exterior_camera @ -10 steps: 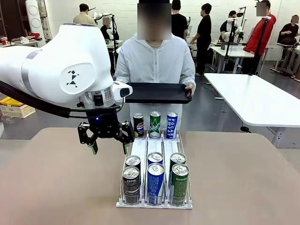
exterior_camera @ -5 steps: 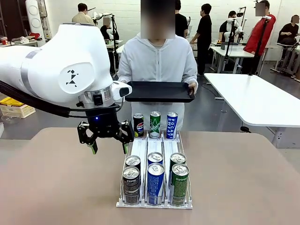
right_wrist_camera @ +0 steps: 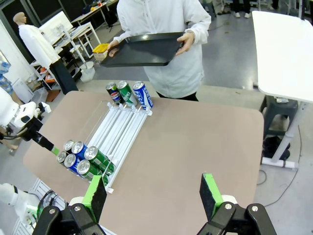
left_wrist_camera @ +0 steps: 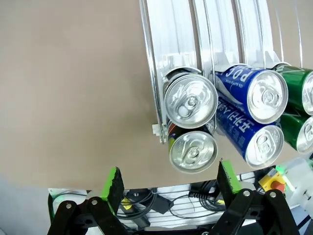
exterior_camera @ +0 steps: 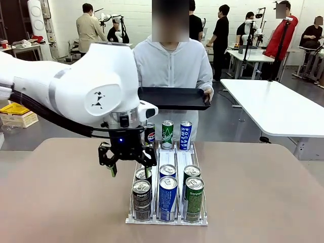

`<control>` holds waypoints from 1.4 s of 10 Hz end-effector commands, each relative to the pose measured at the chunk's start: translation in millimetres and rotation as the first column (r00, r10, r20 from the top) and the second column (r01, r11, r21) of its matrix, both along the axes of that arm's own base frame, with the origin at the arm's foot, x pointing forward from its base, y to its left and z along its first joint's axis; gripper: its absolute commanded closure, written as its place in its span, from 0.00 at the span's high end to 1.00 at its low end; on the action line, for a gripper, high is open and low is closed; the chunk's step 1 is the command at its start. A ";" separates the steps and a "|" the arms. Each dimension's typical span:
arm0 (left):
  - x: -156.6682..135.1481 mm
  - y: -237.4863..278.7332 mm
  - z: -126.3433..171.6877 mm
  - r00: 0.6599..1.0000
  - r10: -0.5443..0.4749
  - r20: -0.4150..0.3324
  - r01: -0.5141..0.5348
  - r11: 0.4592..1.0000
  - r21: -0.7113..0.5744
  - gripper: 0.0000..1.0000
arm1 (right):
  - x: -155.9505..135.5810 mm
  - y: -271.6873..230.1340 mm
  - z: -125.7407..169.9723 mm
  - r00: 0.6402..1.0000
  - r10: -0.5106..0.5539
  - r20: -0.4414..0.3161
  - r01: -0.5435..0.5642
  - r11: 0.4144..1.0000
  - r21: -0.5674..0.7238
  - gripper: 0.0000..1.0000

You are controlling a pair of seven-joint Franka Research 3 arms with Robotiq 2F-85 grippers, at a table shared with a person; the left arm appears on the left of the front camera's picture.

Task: Retrieve and hand over the desired beverage to the person.
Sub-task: Pick up a can of the same type that the person held from the Automatic Can Dispenser.

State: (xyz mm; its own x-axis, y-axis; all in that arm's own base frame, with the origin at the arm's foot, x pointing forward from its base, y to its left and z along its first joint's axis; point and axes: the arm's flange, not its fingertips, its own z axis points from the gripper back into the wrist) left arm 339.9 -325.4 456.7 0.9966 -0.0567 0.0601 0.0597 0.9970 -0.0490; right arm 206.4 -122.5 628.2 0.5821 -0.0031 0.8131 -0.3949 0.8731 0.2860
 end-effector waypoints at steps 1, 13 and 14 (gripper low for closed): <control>4.7 -12.1 -5.1 0.998 0.060 0.020 -0.060 0.998 -0.002 1.00 | 0.9 0.1 -2.3 1.000 0.000 -0.001 0.000 1.000 0.003 1.00; 9.3 -30.6 -36.6 0.995 -0.007 -0.095 0.010 1.000 0.026 1.00 | 0.9 0.1 -2.3 1.000 0.000 -0.001 0.000 1.000 0.003 1.00; 10.7 -30.0 -36.2 0.995 -0.006 -0.096 0.008 1.000 0.021 1.00 | 0.9 0.1 -2.3 1.000 0.000 -0.001 0.000 1.000 0.003 1.00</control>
State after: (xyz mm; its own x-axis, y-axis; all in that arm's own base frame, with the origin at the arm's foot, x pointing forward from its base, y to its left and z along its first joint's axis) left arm 346.9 -351.5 418.2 0.9970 -0.0654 -0.0420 0.0632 0.9967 -0.0510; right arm 206.4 -122.5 628.1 0.5821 -0.0031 0.8131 -0.3949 0.8731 0.2860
